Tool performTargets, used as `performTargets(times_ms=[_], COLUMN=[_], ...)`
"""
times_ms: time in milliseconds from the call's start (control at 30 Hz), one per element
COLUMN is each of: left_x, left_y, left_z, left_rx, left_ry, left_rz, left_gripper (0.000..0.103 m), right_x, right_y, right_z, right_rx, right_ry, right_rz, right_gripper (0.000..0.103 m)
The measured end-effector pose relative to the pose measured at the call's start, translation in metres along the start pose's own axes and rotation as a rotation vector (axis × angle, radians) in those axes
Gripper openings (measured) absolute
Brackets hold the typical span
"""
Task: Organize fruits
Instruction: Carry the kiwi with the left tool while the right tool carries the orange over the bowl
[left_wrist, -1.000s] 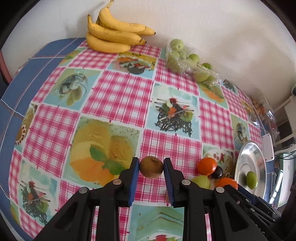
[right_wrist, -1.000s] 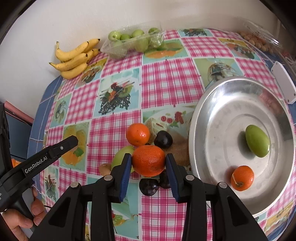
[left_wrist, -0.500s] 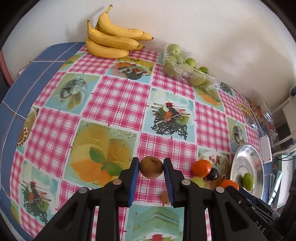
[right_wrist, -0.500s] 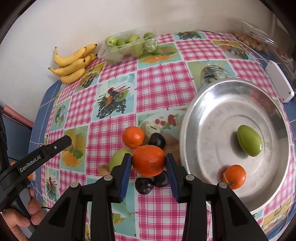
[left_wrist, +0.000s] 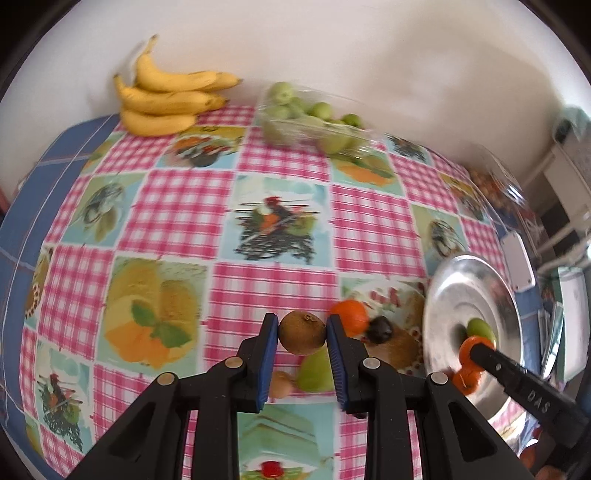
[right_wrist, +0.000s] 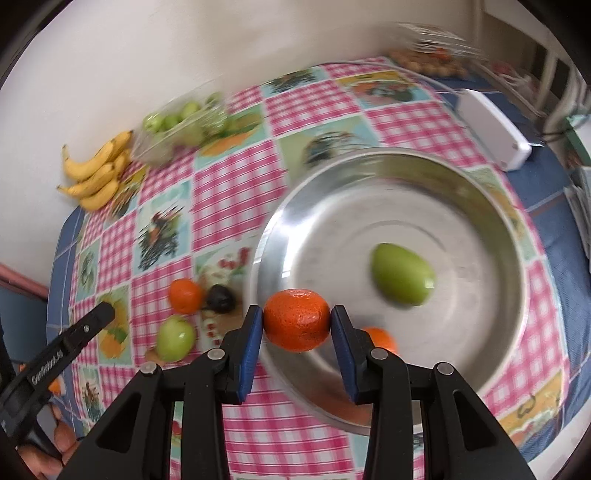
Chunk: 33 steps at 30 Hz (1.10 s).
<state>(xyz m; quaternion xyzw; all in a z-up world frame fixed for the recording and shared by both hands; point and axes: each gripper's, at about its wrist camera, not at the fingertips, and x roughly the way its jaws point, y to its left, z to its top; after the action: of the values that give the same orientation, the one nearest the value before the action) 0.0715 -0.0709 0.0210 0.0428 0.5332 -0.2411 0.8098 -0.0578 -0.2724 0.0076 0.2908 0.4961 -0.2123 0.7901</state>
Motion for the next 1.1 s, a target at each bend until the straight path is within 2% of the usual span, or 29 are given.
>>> performTargets(times_ms=[267,667,833,1100], left_x=[0.002,0.008,0.018,0.035], left_y=[-0.061,-0.132,-0.147,-0.151], left_z=[-0.013,-0.038,-0.049,-0.058], left_rx=[0.168,0.358,0.405,0.424], left_ry=[0.003,0.007,0.022,0.058], left_rz=[-0.028,-0.111,-0.111,-0.100], left_gripper=[0.029,0.029,0.029,0.029], right_x=[-0.014,-0.030,-0.024,-0.008], right_y=[-0.040,-0.080,-0.083,-0.081], right_z=[0.000,-0.003,-0.006,-0.011], right_rx=[0.080,0.158,0.165,0.152], right_ry=[-0.023,-0.037,0.000,0.076], right_rz=[-0.050,-0.107,-0.109,-0.118], right_gripper=[0.039,0.039,0.040,0.040])
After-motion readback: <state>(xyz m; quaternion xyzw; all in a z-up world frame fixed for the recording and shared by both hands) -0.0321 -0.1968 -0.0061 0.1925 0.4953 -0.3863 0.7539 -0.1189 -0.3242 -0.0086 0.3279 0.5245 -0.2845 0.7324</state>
